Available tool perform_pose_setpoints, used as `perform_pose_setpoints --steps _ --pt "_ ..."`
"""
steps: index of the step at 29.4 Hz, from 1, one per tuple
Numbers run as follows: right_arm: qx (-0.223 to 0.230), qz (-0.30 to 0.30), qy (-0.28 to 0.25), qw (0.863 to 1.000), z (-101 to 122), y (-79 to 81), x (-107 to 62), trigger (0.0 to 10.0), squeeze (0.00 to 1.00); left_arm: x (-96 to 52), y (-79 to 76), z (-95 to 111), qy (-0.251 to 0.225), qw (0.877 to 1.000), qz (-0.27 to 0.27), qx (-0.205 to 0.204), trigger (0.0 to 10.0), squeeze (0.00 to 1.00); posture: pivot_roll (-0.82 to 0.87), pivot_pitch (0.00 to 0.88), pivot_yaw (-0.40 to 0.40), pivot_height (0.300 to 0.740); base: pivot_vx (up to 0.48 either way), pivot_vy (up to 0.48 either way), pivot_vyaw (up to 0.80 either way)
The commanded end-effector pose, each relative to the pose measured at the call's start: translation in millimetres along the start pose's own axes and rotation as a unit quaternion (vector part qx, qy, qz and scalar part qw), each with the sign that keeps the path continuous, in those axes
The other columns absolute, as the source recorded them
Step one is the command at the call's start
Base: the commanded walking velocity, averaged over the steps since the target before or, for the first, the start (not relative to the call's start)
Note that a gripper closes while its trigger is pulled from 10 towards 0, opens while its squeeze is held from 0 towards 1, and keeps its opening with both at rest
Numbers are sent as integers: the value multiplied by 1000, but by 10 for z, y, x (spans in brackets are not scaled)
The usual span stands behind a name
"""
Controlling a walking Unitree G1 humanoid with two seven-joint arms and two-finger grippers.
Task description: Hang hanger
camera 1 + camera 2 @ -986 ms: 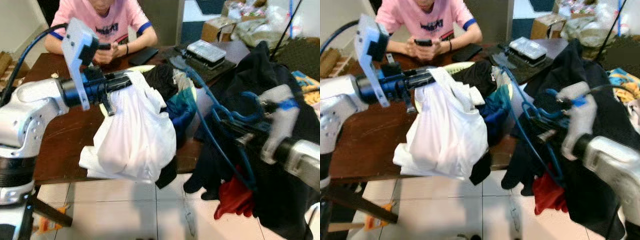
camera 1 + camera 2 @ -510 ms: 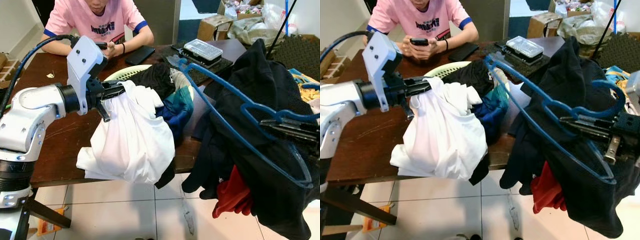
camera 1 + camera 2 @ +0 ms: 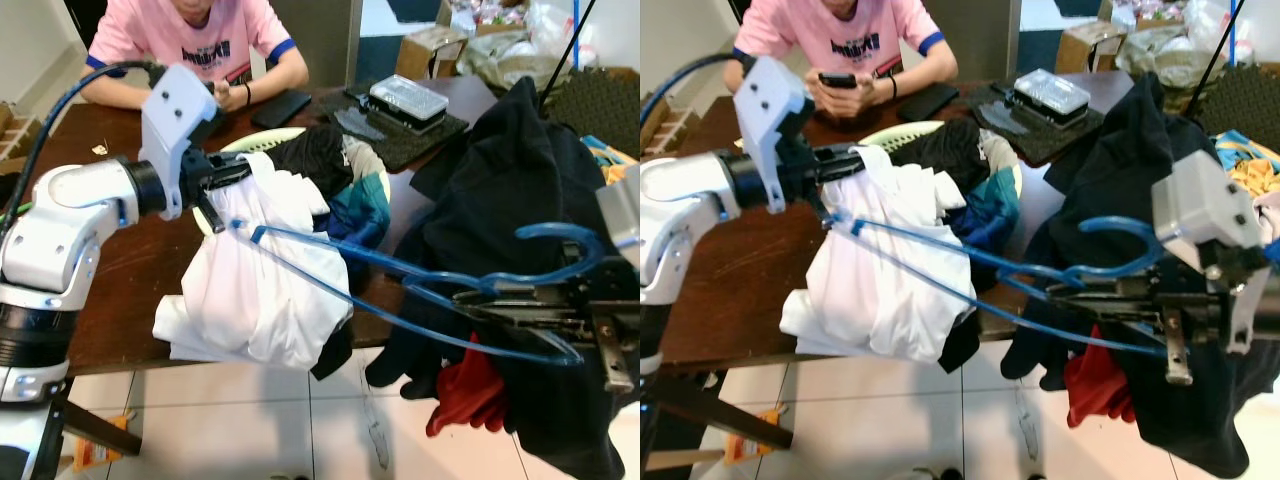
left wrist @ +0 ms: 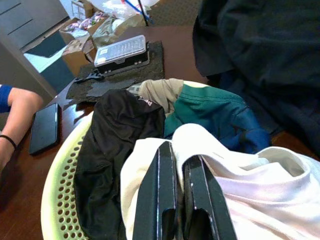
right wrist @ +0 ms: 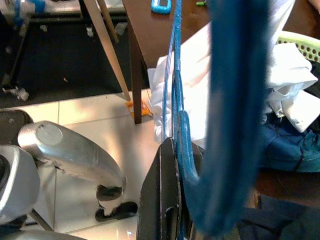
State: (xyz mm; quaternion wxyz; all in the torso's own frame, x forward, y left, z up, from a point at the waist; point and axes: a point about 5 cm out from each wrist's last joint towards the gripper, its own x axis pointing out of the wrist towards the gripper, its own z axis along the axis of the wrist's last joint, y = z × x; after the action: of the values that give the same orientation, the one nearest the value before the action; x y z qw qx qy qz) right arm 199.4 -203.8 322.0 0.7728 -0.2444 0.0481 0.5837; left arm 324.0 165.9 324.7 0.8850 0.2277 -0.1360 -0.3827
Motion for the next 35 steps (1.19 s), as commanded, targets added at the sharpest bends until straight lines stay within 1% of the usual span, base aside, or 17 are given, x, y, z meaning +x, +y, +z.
perform_pose_setpoints --steps 1,2,3,7,9,13,17,21,24,29,32,35 --pt "-20 8 7 1000 24 -11 46 10000 0 45 -35 49 -13 1000 -11 2 10000 0 35 203 79 740 0 0 0" --pt "-25 4 5 1000 36 -47 68 10000 0 58 -49 68 -17 1000 -15 1 10000 0 35 203 79 740 0 0 0" --pt "-25 4 5 1000 36 -47 68 10000 0 58 -49 68 -17 1000 -15 1 10000 0 35 203 79 740 0 0 0" --pt "-48 -30 -5 998 99 -174 152 10000 0 89 -118 117 -32 999 -34 -16 10000 0 41 205 84 740 0 0 0" --pt "-48 -30 -5 998 99 -174 152 10000 0 89 -118 117 -32 999 -34 -16 10000 0 41 205 84 740 0 0 0" --pt "-53 -47 -2 997 103 -230 198 10000 0 114 -190 114 -34 998 -51 -27 10000 0 43 205 85 740 0 0 0" --pt "-54 -52 1 997 100 -249 199 10000 0 117 -199 108 -33 998 -53 -28 10000 0 44 204 84 740 0 0 0" --pt "-54 -62 10 997 92 -279 167 10000 0 113 -184 100 -30 998 -52 -26 10000 0 41 203 84 740 0 0 0" --pt "-50 -77 28 995 69 -317 95 10000 0 90 -171 83 -24 998 -51 -25 10000 0 40 201 83 740 0 0 0" --pt "-47 -85 35 995 52 -330 70 10000 0 78 -175 73 -20 998 -51 -25 10000 0 41 200 82 740 0 0 0" --pt "-41 -103 51 993 12 -342 -7 10000 0 49 -169 59 -14 998 -48 -25 10000 0 44 197 79 740 0 0 0" --pt "-38 -111 57 991 -1 -348 -43 10000 0 40 -161 56 -12 999 -45 -25 10000 0 41 195 78 740 0 0 0"
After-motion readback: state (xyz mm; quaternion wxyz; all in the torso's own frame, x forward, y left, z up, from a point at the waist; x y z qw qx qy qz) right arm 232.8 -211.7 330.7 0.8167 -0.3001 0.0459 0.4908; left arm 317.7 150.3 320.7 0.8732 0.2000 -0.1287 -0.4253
